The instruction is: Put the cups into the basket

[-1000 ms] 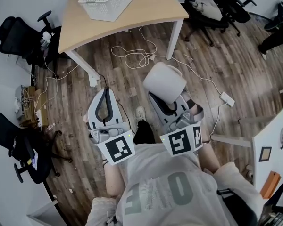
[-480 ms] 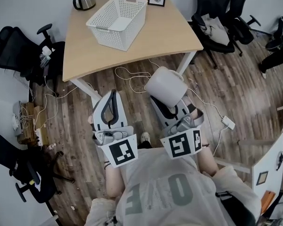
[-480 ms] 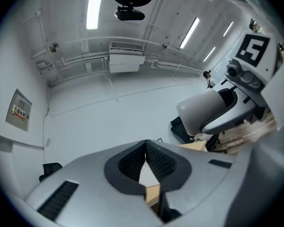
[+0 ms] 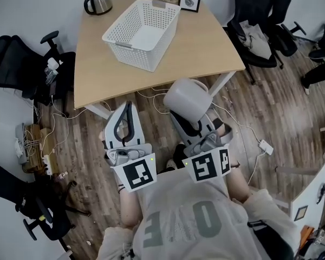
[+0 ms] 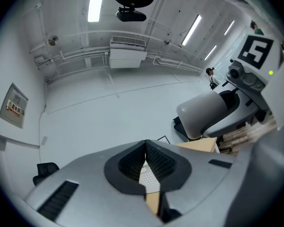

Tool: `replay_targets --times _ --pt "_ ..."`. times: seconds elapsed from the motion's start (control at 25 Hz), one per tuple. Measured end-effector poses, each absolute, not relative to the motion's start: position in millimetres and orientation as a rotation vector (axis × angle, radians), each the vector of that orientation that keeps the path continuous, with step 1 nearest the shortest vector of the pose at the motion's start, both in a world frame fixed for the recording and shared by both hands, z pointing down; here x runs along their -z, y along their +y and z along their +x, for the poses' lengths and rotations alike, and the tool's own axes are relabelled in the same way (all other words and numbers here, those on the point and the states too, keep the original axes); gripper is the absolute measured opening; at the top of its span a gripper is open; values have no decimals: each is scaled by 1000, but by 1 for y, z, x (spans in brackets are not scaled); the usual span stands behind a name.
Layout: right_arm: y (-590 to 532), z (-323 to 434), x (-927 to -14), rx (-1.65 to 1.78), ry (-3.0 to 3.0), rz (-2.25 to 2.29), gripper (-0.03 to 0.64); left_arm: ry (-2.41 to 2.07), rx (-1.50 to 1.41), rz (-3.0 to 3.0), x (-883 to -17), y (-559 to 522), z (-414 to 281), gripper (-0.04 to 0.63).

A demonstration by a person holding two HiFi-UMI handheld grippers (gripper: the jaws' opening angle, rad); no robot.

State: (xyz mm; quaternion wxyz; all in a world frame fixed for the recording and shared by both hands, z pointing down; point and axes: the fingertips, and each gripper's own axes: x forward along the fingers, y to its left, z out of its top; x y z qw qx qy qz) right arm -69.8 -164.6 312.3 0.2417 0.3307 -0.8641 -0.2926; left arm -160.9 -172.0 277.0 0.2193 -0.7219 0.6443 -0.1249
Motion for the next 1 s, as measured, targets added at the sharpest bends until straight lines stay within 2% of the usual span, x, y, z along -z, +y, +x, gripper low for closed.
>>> replay_targets --times 0.44,1.0 --pt "-259 -80 -313 841 -2378 877 31 1812 358 -1971 -282 -253 -173 11" --pt "-455 -114 -291 834 -2471 797 31 1886 419 -1860 -254 -441 -214 11"
